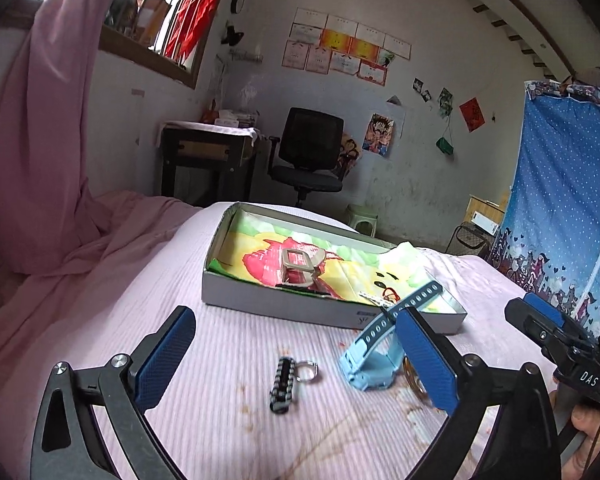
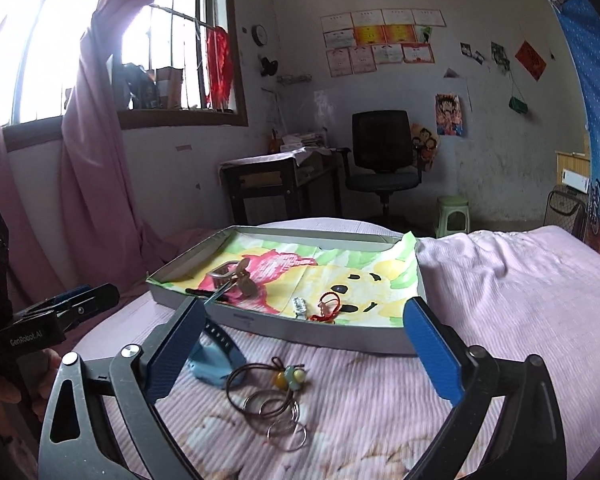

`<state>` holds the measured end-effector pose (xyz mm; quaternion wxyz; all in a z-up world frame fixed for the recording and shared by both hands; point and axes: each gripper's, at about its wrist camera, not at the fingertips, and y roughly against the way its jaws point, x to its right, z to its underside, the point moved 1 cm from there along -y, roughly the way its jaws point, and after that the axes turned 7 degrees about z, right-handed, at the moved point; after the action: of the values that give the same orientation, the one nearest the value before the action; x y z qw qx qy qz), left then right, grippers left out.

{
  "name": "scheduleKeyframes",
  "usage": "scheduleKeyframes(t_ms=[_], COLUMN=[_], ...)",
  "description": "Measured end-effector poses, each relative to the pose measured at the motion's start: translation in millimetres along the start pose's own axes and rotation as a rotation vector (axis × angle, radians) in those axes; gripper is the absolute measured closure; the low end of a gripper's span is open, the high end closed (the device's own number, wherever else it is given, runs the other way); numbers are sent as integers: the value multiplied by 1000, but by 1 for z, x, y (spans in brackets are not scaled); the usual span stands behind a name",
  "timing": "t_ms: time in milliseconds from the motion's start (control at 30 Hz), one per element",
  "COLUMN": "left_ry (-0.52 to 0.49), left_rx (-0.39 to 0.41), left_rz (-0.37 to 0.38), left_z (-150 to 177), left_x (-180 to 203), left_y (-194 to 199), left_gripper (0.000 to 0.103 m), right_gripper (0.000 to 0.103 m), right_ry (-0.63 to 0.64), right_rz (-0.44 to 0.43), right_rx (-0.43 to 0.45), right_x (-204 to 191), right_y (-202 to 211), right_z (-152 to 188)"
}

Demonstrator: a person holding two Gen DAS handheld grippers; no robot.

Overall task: Organize jewelry
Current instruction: 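Withdraw both open tools from the box back toward the remaining jewelry, then grasp the striped keychain with left tool while right grasps the metal rings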

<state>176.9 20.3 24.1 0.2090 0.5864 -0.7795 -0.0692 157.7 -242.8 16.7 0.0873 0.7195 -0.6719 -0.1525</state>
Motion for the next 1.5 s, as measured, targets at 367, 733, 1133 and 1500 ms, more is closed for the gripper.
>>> scheduleKeyframes(t_ms=[367, 733, 1133, 1500], left_ry=[-40, -38, -15, -2], left_rx=[-30, -143, -237, -288], left_rz=[-21, -38, -25, 17], left_z=[15, 32, 40, 37], left_x=[2, -10, -14, -16], left_y=[15, 2, -17, -36], left_gripper=[1, 1, 1, 17], right_gripper=[3, 3, 3, 5], right_ry=[90, 79, 75, 61], right_rz=[29, 37, 14, -21], right_rx=[-52, -169, -334, -417], right_x=[-7, 4, 1, 0], right_y=[22, 16, -13, -32], right_z=[18, 37, 59, 69])
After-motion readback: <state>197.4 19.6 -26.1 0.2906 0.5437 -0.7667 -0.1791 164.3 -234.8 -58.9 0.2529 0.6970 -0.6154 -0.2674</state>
